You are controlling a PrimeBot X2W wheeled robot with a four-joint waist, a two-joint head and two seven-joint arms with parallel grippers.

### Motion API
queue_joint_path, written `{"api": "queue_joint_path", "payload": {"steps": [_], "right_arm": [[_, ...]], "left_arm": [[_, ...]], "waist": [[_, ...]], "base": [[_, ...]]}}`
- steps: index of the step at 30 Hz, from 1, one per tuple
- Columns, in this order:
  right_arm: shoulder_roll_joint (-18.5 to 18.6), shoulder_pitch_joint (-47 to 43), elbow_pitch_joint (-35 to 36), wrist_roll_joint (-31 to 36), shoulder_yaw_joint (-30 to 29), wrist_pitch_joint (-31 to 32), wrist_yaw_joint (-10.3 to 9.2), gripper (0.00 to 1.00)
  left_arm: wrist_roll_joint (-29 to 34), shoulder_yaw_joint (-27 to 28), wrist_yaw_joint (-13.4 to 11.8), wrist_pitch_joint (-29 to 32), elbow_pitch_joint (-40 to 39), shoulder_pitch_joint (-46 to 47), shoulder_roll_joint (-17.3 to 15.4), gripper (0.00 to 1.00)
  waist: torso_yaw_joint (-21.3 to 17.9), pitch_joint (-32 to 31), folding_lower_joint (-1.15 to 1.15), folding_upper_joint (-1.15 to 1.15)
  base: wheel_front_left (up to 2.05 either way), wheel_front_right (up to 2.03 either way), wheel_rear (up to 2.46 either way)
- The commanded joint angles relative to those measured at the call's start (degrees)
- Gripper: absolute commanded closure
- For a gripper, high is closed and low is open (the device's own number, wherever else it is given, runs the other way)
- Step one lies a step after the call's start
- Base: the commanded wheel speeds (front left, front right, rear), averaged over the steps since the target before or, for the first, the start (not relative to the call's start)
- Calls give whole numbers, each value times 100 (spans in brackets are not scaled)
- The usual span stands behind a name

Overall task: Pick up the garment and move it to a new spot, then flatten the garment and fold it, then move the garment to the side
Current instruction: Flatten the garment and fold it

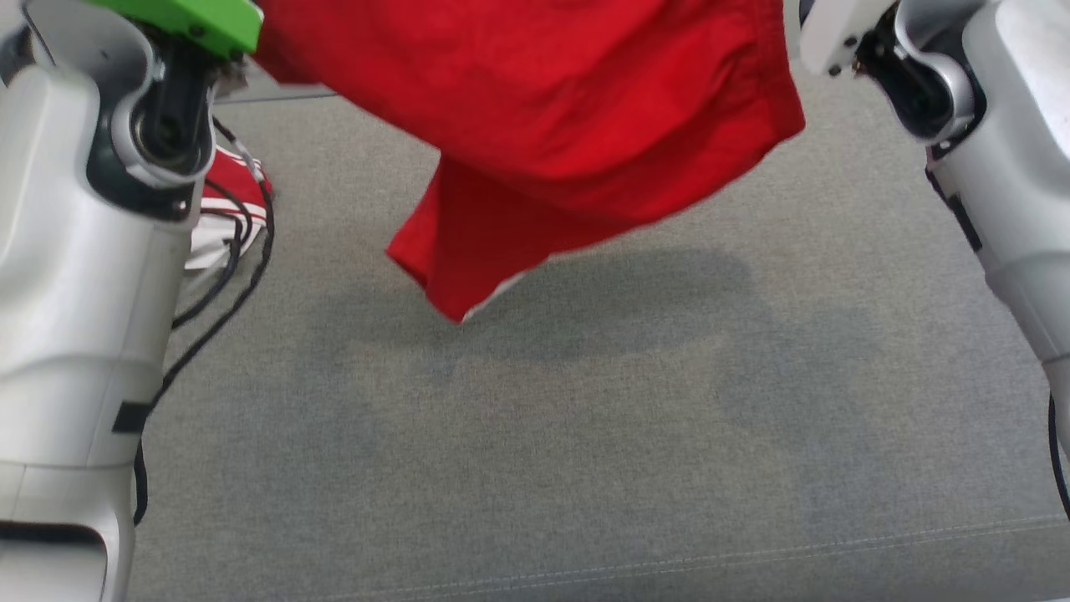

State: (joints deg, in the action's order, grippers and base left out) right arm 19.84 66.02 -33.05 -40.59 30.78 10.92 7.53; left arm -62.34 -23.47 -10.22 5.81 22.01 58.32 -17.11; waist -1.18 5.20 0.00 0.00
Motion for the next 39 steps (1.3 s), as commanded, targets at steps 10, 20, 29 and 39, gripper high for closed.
{"api": "queue_joint_path", "payload": {"steps": [10, 20, 29, 39], "right_arm": [[-428, 1808, -2134, 1558, -315, -2216, -10, 100], [-379, 541, -2531, 969, 782, -2186, -9, 100], [626, -706, -911, -567, 2147, -2157, -8, 100], [1347, -1665, 55, -864, 2477, -2568, -9, 100]], "left_arm": [[469, 142, 609, -1709, 1230, 1470, 790, 100], [231, -305, 1541, -1938, 1753, 14, 1211, 100], [338, -306, 1735, -2087, 959, -1596, 919, 100], [1116, -153, 1762, -2098, -539, -3402, 543, 100]], "waist": [[573, 1437, 0, 0], [790, 1719, 0, 0], [588, 1422, 0, 0], [563, 1003, 0, 0]], "base": [[0, 0, 0], [0, 0, 0], [0, 0, 0], [0, 0, 0]]}}
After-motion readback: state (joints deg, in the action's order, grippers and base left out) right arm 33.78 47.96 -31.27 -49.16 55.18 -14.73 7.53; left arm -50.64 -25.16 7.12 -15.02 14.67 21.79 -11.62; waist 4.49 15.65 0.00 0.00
